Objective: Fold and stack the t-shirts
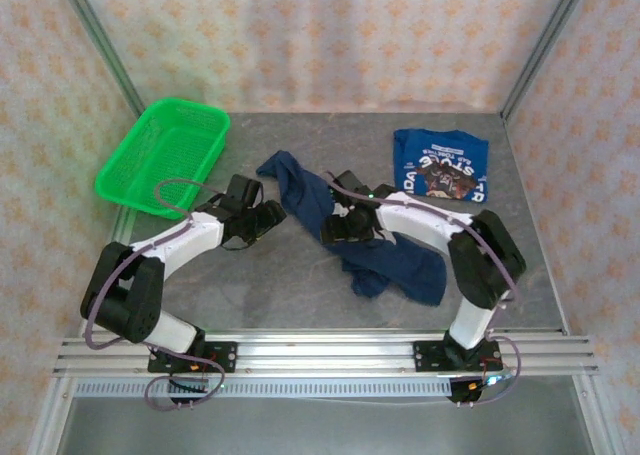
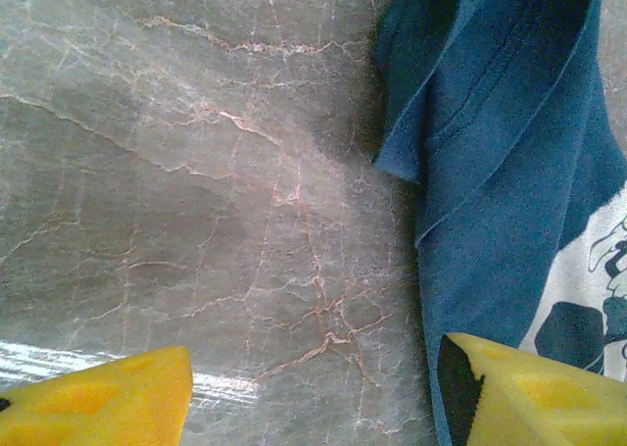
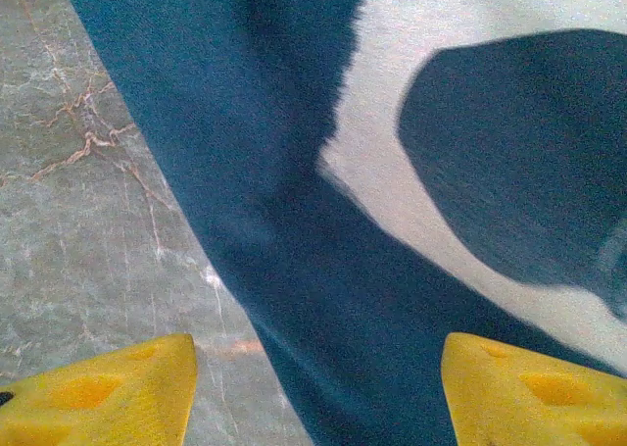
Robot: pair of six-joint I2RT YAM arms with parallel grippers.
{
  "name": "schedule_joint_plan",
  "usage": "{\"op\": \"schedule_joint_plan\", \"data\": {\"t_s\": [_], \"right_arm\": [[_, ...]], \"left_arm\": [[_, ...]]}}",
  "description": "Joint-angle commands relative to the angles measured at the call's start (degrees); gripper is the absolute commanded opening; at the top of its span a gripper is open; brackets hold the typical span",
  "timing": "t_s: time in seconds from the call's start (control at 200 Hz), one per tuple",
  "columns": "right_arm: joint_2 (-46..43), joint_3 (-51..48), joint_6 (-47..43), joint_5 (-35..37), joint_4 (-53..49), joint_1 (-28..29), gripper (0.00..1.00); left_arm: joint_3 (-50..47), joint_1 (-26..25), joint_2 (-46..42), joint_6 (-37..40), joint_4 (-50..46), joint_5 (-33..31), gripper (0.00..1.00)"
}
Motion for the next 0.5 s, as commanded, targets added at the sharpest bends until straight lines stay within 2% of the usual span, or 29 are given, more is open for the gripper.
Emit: {"op": "schedule_joint_plan", "data": {"t_s": [0.0, 0.095, 0.15, 0.175, 0.205, 0.285, 0.495], "right_arm": [[3.39, 3.49, -0.43, 0.41, 4.85, 0.85, 0.66], [7.59, 6.14, -0.13, 1.32, 4.03, 1.13, 0.60], [9.93, 8.01, -0.27, 3.79, 2.07, 1.11, 0.41], [10.60, 8.58, -0.39, 5.17, 1.45, 1.06, 0.29], [11.11, 9.27, -0.58, 6.66, 0.79, 0.97, 0.19], [10.16, 11.26, -1.08, 9.35, -1.55, 0.24, 0.00], [-1.20, 13.79, -3.79, 8.04, -4.43, -2.80, 0.00]], "left_arm": [[1.97, -0.11, 0.58, 1.05, 0.85, -1.11, 0.67], [2.11, -0.04, 1.23, 0.99, 1.00, -1.25, 0.67], [1.93, -0.11, 1.34, 0.91, 1.23, -1.28, 0.66], [1.85, -0.05, 1.32, 0.86, 1.25, -1.50, 0.66], [1.74, 0.02, 1.17, 0.69, 1.20, -1.71, 0.66], [1.86, 0.04, 1.16, 0.92, 0.90, -1.85, 0.65], [3.06, -0.02, 2.16, 0.82, 0.72, -2.40, 0.65]]}}
